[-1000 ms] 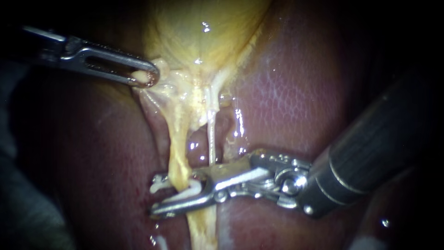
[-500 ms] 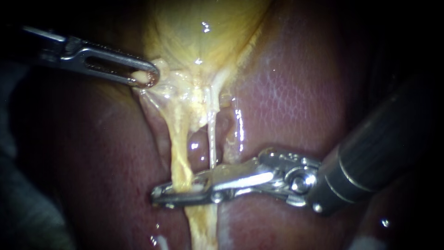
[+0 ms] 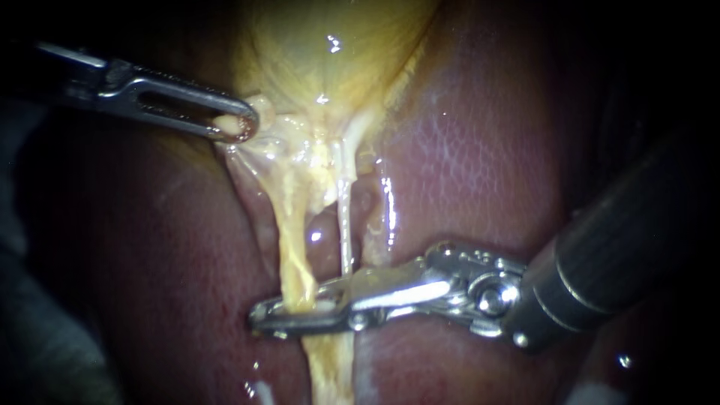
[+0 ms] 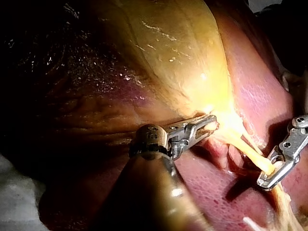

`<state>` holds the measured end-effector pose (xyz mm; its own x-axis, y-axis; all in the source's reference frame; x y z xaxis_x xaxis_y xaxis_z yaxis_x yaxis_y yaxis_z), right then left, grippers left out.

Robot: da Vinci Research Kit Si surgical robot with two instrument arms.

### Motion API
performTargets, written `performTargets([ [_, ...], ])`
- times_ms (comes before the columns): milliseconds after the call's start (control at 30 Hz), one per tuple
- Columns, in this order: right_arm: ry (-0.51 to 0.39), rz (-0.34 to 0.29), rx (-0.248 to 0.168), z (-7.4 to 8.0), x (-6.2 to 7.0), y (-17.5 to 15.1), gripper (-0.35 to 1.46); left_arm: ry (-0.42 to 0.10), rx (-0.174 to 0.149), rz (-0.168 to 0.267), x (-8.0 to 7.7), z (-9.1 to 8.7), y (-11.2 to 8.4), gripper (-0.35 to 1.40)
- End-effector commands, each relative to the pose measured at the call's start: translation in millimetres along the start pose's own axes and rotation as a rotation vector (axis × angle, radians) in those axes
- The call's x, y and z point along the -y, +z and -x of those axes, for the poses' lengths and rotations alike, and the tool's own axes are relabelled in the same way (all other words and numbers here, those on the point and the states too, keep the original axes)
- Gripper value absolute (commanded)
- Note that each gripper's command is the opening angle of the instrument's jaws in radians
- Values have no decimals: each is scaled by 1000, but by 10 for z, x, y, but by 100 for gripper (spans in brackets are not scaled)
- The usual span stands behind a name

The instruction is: Clipping first clip left tube

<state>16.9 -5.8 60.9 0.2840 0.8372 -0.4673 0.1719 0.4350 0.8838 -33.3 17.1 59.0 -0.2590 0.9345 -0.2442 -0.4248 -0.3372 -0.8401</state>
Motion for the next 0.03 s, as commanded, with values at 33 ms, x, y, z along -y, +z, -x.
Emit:
performTargets([
  [33,0,1,0,1,-1,0,-35,0,0,0,0,0,0,-35],
])
